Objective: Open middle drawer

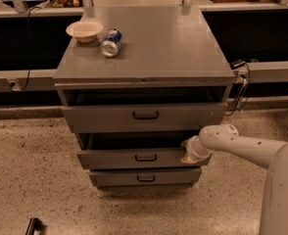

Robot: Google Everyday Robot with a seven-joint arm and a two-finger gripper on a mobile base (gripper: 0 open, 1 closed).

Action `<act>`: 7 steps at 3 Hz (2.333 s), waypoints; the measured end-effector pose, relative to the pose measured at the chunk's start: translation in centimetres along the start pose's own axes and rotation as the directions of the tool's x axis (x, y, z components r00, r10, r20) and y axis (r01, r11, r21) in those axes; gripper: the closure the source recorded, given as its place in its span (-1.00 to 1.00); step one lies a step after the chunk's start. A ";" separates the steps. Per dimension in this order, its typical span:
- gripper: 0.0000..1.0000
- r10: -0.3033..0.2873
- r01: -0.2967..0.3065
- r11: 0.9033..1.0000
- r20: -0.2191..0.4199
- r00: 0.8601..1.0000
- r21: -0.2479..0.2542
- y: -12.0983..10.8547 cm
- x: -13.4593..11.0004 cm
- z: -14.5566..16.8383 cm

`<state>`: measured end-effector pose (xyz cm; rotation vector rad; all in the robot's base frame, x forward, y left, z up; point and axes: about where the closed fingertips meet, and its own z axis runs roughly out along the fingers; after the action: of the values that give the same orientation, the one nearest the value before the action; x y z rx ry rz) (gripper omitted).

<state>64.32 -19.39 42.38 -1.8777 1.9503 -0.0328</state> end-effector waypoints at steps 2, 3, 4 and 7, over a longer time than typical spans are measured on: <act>-0.13 0.003 -0.003 1.000 0.008 1.000 -0.016 0.7 -0.3 -0.9; -0.57 0.003 -0.003 1.000 0.008 1.000 -0.017 0.8 -0.3 -0.9; -0.98 0.003 -0.002 1.000 0.009 1.000 -0.020 0.9 -0.4 -0.7; -0.65 0.020 -0.025 0.996 -0.056 0.998 -0.088 4.5 -0.5 -0.4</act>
Offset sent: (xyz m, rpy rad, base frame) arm -0.1470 0.0310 0.0624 0.1513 0.2421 0.0995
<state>59.91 -18.62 41.47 -1.9298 2.0406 0.0084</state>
